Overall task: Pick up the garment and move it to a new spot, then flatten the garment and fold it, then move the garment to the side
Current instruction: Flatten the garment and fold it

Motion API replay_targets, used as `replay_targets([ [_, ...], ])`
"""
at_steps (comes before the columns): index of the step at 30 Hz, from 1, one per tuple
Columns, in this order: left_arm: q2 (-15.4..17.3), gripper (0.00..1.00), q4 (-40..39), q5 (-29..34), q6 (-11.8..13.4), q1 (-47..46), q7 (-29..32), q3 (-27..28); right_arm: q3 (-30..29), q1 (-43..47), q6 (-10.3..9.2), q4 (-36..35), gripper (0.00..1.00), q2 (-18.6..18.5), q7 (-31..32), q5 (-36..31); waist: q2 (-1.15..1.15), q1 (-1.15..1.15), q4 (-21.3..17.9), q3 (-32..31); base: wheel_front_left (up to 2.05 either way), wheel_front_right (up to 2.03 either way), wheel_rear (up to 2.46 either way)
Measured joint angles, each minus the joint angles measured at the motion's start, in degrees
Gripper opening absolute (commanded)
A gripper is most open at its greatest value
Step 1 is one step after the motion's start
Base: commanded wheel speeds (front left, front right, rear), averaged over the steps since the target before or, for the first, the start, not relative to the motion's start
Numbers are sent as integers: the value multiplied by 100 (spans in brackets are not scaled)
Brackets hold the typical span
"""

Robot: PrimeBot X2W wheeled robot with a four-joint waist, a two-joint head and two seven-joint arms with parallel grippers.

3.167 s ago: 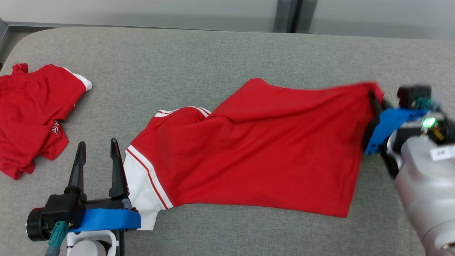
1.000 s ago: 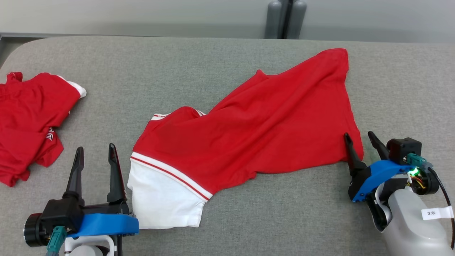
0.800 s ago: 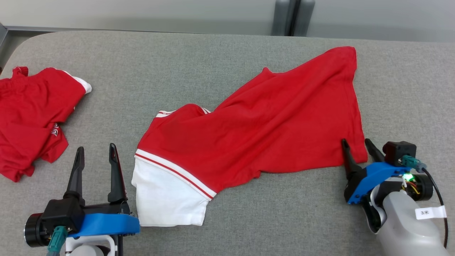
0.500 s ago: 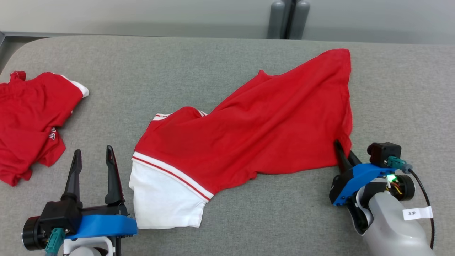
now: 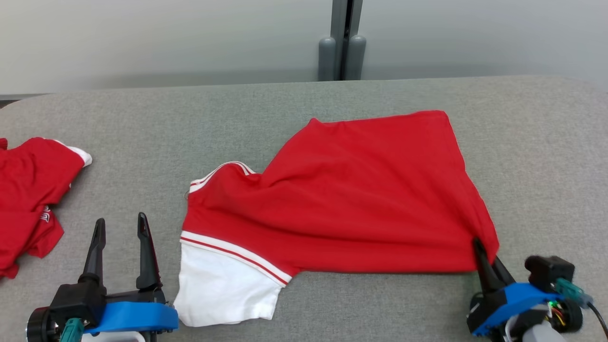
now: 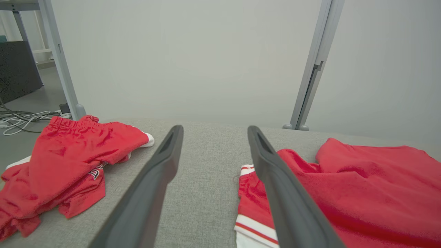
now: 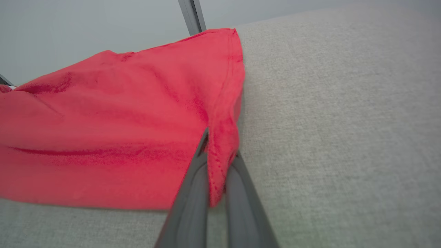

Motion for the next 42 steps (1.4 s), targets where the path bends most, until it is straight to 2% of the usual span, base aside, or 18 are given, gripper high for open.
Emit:
replay_targets([
  [5, 0, 100, -10, 3, 0, 65, 0, 16, -155, 514, 0, -312, 0, -74, 37, 69, 0, 0, -117, -41, 0, 0, 0],
  [6, 0, 100, -8, 10, -3, 75, 0, 34, -171, 568, 0, -344, 38, -62, 44, 109, 0, 0, -139, -39, 0, 0, 0],
  [7, 0, 100, -1, 11, -18, 76, 0, 47, -172, 591, 0, -358, 100, -51, 44, 122, 0, 0, -157, -37, 0, 0, 0],
  [14, 0, 100, 22, 74, -23, 137, 0, 46, -532, 594, -1, -592, 100, -59, 25, -248, 0, 0, -204, -158, 0, 0, 0],
  [18, 0, 100, 26, 119, -23, 218, 0, 77, -733, 622, 0, -1294, 100, 105, 15, -577, 0, 0, -247, -246, 0, 0, 0],
  [24, 2, 100, 53, 167, -33, 219, 0, 104, -623, 846, -1, -2431, 100, 324, 9, -1037, 0, 0, -247, -316, 0, 0, 0],
  [28, 0, 100, 86, 235, -26, 219, 0, 99, -464, 1032, 0, -2891, 100, 416, 10, -1174, 0, 1, -216, -336, 0, 0, 0],
  [35, 0, 100, 204, 370, -23, 284, 0, 73, -198, 1413, 0, -2831, 100, 465, 10, -1410, 0, 0, -158, -381, 0, 0, 0],
  [42, 3, 100, 318, 535, 1, 333, 0, 86, -185, 1477, 0, -2765, 100, 494, 10, -1473, 0, 0, -169, -394, 0, 0, 0],
])
